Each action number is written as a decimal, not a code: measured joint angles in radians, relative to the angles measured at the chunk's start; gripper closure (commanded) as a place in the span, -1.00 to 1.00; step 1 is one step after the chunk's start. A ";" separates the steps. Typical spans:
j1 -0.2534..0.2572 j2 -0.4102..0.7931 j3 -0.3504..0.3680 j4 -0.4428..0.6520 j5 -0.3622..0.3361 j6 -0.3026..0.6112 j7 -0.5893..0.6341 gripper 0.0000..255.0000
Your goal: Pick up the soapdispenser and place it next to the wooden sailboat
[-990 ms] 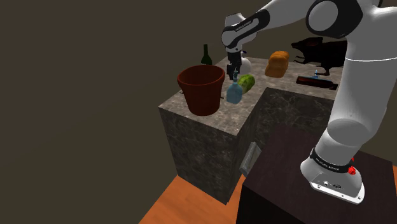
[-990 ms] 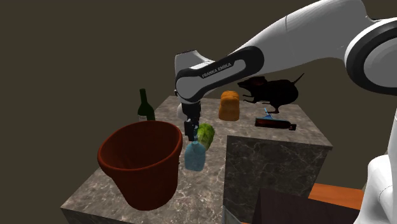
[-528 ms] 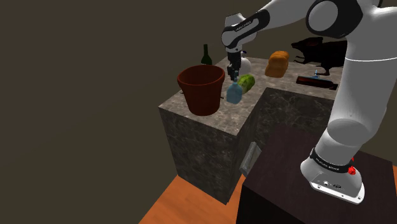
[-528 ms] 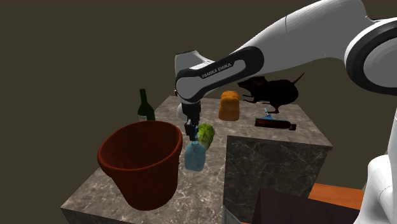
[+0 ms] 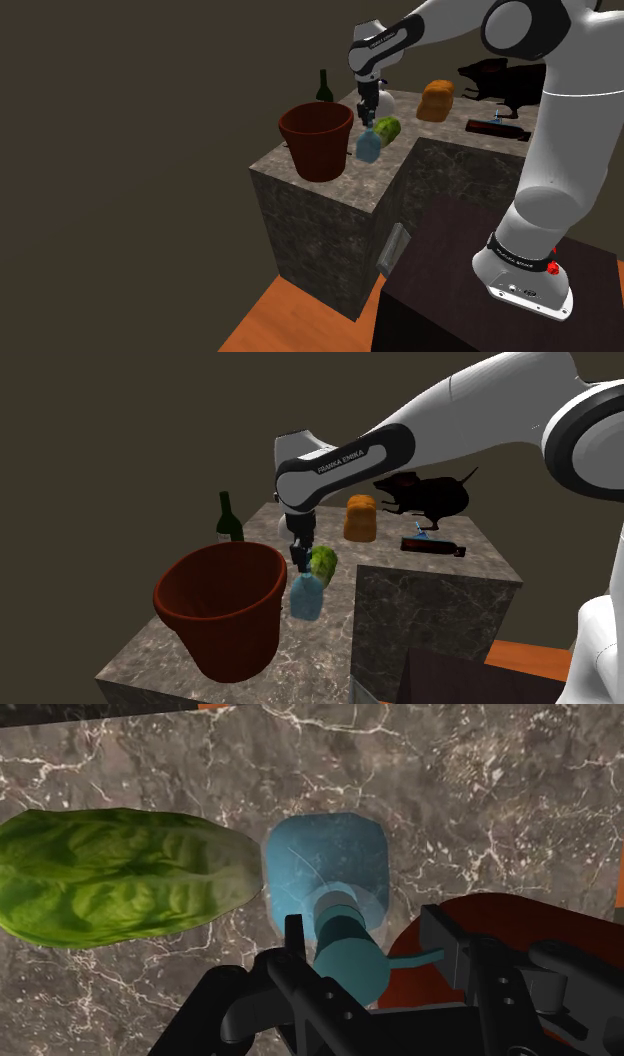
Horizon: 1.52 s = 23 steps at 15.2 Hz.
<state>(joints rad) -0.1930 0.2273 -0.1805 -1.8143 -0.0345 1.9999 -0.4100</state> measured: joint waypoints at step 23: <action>0.001 -0.044 -0.002 0.244 -0.004 -0.286 -0.011 1.00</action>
<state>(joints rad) -0.1916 0.1838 -0.1826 -1.5701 -0.0390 1.7137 -0.4209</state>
